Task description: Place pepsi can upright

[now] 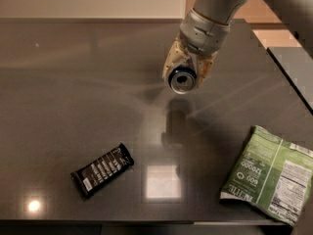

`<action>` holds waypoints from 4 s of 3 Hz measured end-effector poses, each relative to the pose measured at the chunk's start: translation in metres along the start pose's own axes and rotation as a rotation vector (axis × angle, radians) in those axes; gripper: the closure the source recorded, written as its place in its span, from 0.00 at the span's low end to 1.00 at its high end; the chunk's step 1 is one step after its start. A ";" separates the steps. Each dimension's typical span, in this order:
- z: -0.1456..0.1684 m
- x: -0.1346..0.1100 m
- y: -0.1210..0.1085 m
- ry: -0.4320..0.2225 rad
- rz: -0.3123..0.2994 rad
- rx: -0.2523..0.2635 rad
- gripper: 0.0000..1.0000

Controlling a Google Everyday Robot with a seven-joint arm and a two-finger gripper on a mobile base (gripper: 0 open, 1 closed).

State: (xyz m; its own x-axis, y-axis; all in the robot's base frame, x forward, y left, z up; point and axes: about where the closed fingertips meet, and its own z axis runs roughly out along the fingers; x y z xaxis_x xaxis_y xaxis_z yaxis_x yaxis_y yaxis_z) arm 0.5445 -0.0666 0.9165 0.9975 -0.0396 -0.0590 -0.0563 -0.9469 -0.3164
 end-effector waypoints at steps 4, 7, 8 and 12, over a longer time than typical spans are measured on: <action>-0.075 0.000 -0.031 -0.011 0.279 0.261 1.00; -0.070 -0.074 -0.037 -0.279 0.542 0.540 1.00; -0.066 -0.093 -0.044 -0.399 0.591 0.661 1.00; -0.048 -0.089 -0.036 -0.436 0.736 0.593 1.00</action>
Offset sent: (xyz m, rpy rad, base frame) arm -0.0203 -0.0297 0.0786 0.0917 0.2094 -0.1570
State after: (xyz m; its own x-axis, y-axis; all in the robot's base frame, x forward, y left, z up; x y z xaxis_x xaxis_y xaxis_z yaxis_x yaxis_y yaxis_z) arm 0.4596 -0.0437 0.9784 0.6121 -0.3133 -0.7261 -0.7747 -0.4219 -0.4710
